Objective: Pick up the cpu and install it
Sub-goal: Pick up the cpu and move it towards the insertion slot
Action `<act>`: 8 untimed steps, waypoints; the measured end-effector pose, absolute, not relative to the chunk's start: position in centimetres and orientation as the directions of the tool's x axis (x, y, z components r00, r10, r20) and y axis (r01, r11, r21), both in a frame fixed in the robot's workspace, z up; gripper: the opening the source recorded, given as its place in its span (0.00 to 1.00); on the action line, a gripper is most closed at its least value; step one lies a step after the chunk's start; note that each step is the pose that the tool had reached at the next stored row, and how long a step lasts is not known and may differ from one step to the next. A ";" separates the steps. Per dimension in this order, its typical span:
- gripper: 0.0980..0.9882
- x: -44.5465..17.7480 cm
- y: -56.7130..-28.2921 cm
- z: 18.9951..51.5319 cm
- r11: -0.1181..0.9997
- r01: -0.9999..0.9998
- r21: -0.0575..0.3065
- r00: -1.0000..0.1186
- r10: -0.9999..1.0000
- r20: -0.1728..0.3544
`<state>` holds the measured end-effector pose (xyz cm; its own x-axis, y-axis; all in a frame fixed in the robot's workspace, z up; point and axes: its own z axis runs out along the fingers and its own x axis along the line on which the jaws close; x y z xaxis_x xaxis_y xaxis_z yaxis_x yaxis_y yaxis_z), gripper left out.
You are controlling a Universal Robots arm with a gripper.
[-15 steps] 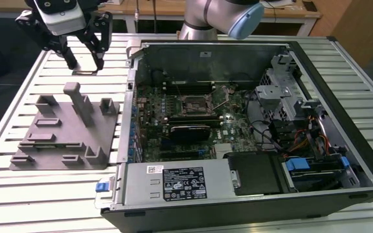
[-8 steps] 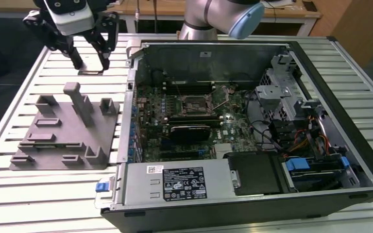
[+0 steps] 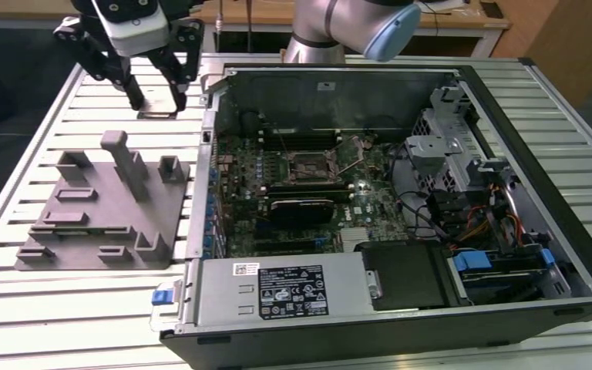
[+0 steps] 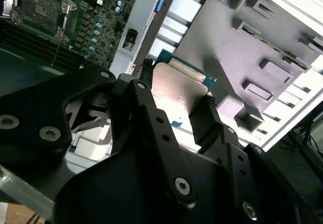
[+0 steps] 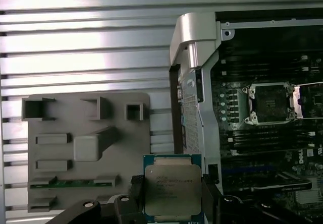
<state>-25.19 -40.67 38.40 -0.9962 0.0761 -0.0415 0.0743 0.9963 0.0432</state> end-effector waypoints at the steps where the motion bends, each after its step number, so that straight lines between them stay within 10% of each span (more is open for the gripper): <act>1: 0.50 -25.0 -40.7 38.4 0.996 0.074 0.043 -0.996 0.076 -0.041; 8: 0.50 -23.6 -40.7 38.4 0.996 0.074 0.043 -0.996 0.076 -0.042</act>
